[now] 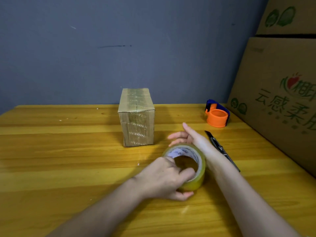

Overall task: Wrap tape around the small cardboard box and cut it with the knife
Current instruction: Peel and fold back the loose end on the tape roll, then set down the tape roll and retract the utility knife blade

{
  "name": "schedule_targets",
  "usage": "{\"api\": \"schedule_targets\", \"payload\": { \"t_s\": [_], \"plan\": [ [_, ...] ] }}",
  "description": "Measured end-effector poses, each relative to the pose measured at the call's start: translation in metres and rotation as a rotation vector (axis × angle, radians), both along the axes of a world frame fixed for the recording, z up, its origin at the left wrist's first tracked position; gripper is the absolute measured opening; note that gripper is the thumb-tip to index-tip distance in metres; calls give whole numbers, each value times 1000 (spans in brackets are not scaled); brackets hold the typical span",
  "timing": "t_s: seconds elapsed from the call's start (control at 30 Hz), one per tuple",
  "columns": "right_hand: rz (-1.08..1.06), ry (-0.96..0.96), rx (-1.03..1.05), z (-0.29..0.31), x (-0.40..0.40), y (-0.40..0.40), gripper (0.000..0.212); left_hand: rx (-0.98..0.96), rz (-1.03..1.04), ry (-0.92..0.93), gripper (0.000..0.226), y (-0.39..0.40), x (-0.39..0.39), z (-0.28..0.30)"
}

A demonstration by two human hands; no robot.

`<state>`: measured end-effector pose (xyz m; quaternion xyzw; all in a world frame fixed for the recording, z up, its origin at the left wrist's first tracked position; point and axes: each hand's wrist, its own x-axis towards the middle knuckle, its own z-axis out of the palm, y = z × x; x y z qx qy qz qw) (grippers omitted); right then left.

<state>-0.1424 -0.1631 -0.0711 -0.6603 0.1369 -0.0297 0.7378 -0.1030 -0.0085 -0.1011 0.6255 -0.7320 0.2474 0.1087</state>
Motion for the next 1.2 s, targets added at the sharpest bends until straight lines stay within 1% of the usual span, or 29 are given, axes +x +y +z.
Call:
{"api": "schedule_targets", "payload": {
  "t_s": [0.03,0.1,0.17,0.23,0.3,0.37,0.4,0.5,0.63,0.77,0.9,1.1,1.2],
  "plan": [
    [-87,-56,-6,0,0,-2,58,-5,52,23,41,0,2,1],
    [-278,-146,-35,2,1,-6,53,-12,170,146,44,1,3,7],
    [-428,-192,-170,5,0,-11,43,4,244,318,43,0,1,15],
    [-489,-202,-311,9,-3,-14,32,9,298,419,40,-5,1,20],
    [-454,-194,-436,13,-8,-15,25,30,347,448,41,-13,4,26],
    [-414,-193,-540,16,-10,-16,18,80,392,435,42,-25,8,32],
    [-411,-189,-560,17,-10,-17,19,102,410,417,42,-32,10,35],
    [-415,-167,-555,20,-8,-23,38,132,468,363,44,-54,17,42],
    [-432,-129,-689,20,1,-40,37,158,532,314,45,-79,26,50],
    [-477,-72,-744,19,10,-60,40,99,572,346,41,-101,38,50],
    [-515,20,-845,15,23,-81,42,63,637,310,38,-124,46,48],
    [-496,95,-753,10,41,-110,50,74,715,316,38,-159,60,42],
    [-496,110,-649,4,46,-121,54,103,736,303,37,-173,66,35]
  ]
}}
